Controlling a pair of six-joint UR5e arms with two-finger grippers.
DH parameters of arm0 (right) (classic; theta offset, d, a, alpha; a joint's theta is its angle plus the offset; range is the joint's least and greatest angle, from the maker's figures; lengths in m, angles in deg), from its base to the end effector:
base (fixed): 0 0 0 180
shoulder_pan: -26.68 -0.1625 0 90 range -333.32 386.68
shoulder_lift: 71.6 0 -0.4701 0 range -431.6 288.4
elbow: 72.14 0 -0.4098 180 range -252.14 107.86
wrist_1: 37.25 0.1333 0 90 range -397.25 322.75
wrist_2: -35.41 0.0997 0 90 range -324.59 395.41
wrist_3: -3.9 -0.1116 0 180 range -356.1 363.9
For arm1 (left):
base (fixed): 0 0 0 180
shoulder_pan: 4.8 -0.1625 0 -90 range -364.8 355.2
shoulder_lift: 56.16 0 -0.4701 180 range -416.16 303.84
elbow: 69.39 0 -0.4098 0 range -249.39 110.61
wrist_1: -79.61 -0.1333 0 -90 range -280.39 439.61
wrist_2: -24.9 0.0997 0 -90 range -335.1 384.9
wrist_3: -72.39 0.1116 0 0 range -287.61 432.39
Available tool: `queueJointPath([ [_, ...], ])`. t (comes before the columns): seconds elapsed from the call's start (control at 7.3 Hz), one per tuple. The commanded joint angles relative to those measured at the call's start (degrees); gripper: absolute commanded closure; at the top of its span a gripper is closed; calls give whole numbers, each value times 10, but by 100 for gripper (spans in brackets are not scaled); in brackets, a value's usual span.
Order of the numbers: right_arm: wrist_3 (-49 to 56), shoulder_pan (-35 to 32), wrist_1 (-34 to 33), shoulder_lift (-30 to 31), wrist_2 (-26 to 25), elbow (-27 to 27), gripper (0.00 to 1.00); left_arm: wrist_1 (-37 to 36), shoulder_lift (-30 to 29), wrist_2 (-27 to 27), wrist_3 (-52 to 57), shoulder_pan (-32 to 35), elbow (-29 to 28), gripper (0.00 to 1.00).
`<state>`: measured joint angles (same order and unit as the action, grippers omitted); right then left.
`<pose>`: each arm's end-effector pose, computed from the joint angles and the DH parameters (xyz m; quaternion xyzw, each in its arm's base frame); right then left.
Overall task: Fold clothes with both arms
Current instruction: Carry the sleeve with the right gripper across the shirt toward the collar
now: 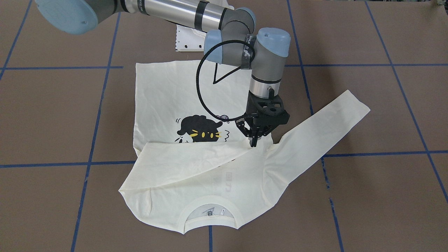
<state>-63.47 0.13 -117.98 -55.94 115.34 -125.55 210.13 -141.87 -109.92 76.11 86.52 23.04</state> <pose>-0.7592 -0.5502 0.0405 0.2385 -0.3278 0.0662 0.9117 -0.0662 -0.5003 0.6441 0.3215 0.3459 0.1444 0.8695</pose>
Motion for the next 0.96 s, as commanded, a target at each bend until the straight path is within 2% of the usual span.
queueJointPath([
  [0.0,-39,8,13,-54,-3,60,100,0,2,0,1,0,0,0],
  [0.27,-75,9,13,-54,-4,66,100,0,2,0,2,0,0,0],
  [0.41,-77,9,13,-55,-4,69,43,0,2,0,-1,0,0,0],
  [0.55,-86,8,14,-58,-5,69,2,0,3,0,-1,0,0,0],
  [0.82,-93,0,13,-66,1,69,1,0,2,0,-2,0,0,0],
])
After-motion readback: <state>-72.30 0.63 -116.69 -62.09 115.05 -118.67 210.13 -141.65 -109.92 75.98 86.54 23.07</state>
